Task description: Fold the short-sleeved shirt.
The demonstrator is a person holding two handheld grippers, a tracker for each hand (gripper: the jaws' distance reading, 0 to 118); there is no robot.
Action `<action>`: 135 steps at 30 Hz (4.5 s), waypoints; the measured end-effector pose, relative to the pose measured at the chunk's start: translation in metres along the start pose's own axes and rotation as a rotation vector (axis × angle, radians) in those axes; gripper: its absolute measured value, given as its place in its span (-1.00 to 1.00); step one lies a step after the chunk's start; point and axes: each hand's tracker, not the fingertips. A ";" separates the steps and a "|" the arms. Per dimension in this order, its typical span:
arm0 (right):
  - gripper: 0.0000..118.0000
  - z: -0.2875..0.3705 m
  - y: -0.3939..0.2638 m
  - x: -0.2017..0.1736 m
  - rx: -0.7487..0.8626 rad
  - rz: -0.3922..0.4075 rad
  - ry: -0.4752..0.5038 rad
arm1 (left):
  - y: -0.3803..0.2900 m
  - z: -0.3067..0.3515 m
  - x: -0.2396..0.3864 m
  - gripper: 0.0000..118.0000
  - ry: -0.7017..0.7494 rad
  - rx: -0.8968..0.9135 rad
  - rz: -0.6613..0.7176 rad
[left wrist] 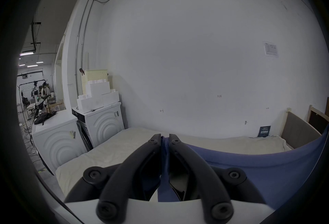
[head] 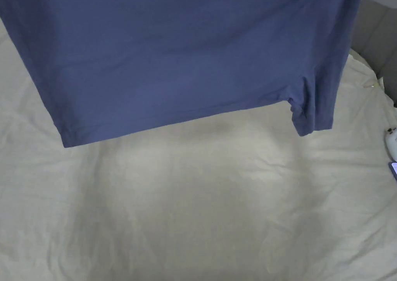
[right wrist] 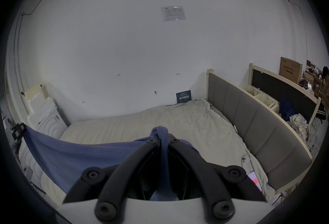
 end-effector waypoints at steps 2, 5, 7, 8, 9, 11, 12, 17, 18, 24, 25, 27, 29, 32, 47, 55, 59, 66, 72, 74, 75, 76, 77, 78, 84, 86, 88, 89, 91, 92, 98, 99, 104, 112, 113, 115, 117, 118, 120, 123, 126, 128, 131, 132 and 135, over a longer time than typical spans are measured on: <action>-0.95 -0.033 0.010 -0.008 0.025 0.006 -0.022 | 0.002 -0.026 0.014 -0.96 0.021 0.016 -0.020; -0.95 -0.081 0.027 -0.020 0.042 0.009 -0.048 | 0.002 -0.065 0.033 -0.96 0.034 0.047 -0.035; -0.95 -0.111 0.037 -0.024 0.053 -0.011 -0.052 | 0.003 -0.090 0.043 -0.96 0.036 0.070 -0.035; -0.96 -0.123 0.041 -0.026 0.062 -0.015 -0.051 | 0.002 -0.102 0.048 -0.96 0.046 0.086 -0.044; -0.95 -0.135 0.044 -0.027 0.075 -0.017 -0.047 | 0.001 -0.109 0.054 -0.96 0.052 0.113 -0.062; -0.95 -0.158 0.049 -0.029 0.091 -0.014 -0.052 | -0.004 -0.128 0.063 -0.96 0.075 0.156 -0.105; -0.95 -0.165 0.048 -0.031 0.107 -0.019 -0.054 | -0.008 -0.136 0.068 -0.96 0.071 0.163 -0.094; -0.95 -0.211 0.038 -0.025 0.165 -0.018 -0.039 | -0.034 -0.159 0.090 -0.96 0.103 0.166 -0.028; -0.95 -0.219 0.030 -0.022 0.166 -0.018 -0.048 | -0.042 -0.164 0.094 -0.96 0.101 0.150 -0.022; -0.95 -0.257 -0.055 0.011 0.053 -0.110 -0.076 | -0.118 -0.172 0.114 -0.96 0.051 0.011 -0.053; -0.95 -0.263 -0.071 0.017 0.016 -0.111 -0.084 | -0.132 -0.170 0.116 -0.96 0.037 -0.011 -0.054; -0.95 -0.272 -0.111 0.028 -0.055 -0.097 -0.109 | -0.163 -0.167 0.121 -0.96 0.020 -0.072 -0.068; -0.95 -0.273 -0.149 0.037 -0.121 -0.092 -0.116 | -0.191 -0.159 0.120 -0.96 0.014 -0.126 -0.044; -0.96 -0.268 -0.204 0.052 -0.216 -0.072 -0.135 | -0.236 -0.144 0.110 -0.96 0.005 -0.225 -0.005; -0.95 -0.156 -0.375 0.074 -0.422 0.069 -0.069 | -0.412 0.019 -0.010 -0.96 -0.015 -0.591 -0.040; -0.95 -0.073 -0.404 0.095 -0.442 0.085 -0.005 | -0.442 0.119 -0.057 -0.96 -0.073 -0.636 -0.090; -0.95 -0.027 -0.414 0.106 -0.432 0.092 0.007 | -0.449 0.159 -0.073 -0.96 -0.091 -0.639 -0.080; -0.95 0.034 -0.454 0.126 -0.483 0.079 0.030 | -0.471 0.207 -0.092 -0.96 -0.093 -0.669 -0.105; -0.94 0.039 -0.474 0.139 -0.497 0.025 0.031 | -0.478 0.215 -0.100 -0.75 -0.090 -0.713 -0.035; -0.92 0.040 -0.469 0.137 -0.497 0.030 0.028 | -0.475 0.213 -0.104 -0.49 -0.071 -0.725 -0.031; -0.85 0.043 -0.465 0.134 -0.505 0.052 0.022 | -0.471 0.211 -0.110 -0.29 -0.085 -0.736 -0.016; -0.61 0.047 -0.462 0.131 -0.510 0.085 0.012 | -0.466 0.209 -0.115 0.00 -0.098 -0.748 0.001; -0.26 0.051 -0.456 0.130 -0.507 0.122 0.015 | -0.461 0.210 -0.119 0.22 -0.107 -0.746 0.020; 0.18 0.057 -0.450 0.129 -0.490 0.158 0.007 | -0.454 0.210 -0.124 0.45 -0.108 -0.725 0.047; 0.66 0.101 -0.397 0.117 -0.238 0.257 -0.051 | -0.393 0.202 -0.119 1.00 -0.158 -0.552 0.066; 0.67 0.115 -0.382 0.113 -0.140 0.213 -0.057 | -0.373 0.201 -0.104 1.00 -0.194 -0.463 0.051; 0.75 0.127 -0.373 0.109 -0.060 0.152 -0.048 | -0.355 0.202 -0.085 1.00 -0.226 -0.378 0.051; 0.77 0.132 -0.369 0.106 -0.023 0.133 -0.052 | -0.349 0.205 -0.074 1.00 -0.239 -0.343 0.060; 0.79 0.141 -0.366 0.101 0.059 0.122 -0.055 | -0.337 0.209 -0.056 1.00 -0.272 -0.263 0.095; 0.79 0.145 -0.366 0.098 0.095 0.133 -0.055 | -0.333 0.213 -0.047 1.00 -0.285 -0.210 0.120; 0.56 0.163 -0.377 0.084 0.226 0.128 -0.055 | -0.323 0.231 -0.006 0.74 -0.343 -0.051 0.127; 0.33 0.166 -0.380 0.082 0.242 0.116 -0.048 | -0.324 0.234 -0.001 0.53 -0.345 -0.039 0.109; -0.62 0.166 -0.387 0.085 0.281 0.075 -0.062 | -0.333 0.244 0.011 -0.28 -0.379 -0.040 0.057; -1.00 0.160 -0.391 0.086 0.266 0.085 -0.040 | -0.348 0.250 0.013 -1.00 -0.403 -0.059 0.014; -1.00 0.159 -0.392 0.086 0.264 0.085 -0.040 | -0.349 0.248 0.012 -1.00 -0.403 -0.063 0.013; -1.00 0.157 -0.393 0.089 0.258 0.080 -0.036 | -0.351 0.247 0.011 -1.00 -0.406 -0.065 0.011; -1.00 0.156 -0.394 0.085 0.247 0.082 -0.037 | -0.351 0.246 0.011 -1.00 -0.403 -0.069 0.012; -1.00 0.154 -0.393 0.086 0.241 0.083 -0.036 | -0.351 0.245 0.010 -1.00 -0.403 -0.071 0.014; -1.00 0.152 -0.391 0.083 0.227 0.086 -0.032 | -0.352 0.244 0.010 -1.00 -0.400 -0.075 0.018; -1.00 0.142 -0.380 0.084 0.204 0.097 -0.027 | -0.351 0.241 0.009 -1.00 -0.399 -0.077 0.019; -1.00 0.124 -0.357 0.084 0.168 0.114 -0.021 | -0.351 0.238 0.010 -1.00 -0.400 -0.083 0.015; -1.00 0.107 -0.339 0.081 0.103 0.156 -0.046 | -0.352 0.234 0.012 -1.00 -0.401 -0.085 0.011; -1.00 0.069 -0.317 0.080 -0.009 0.194 -0.085 | -0.351 0.228 0.015 -1.00 -0.405 -0.090 0.006; -1.00 0.055 -0.310 0.081 -0.052 0.190 -0.086 | -0.350 0.225 0.017 -1.00 -0.407 -0.094 0.006; -0.88 0.012 -0.294 0.082 -0.170 0.173 -0.091 | -0.349 0.216 0.021 -1.00 -0.410 -0.100 0.005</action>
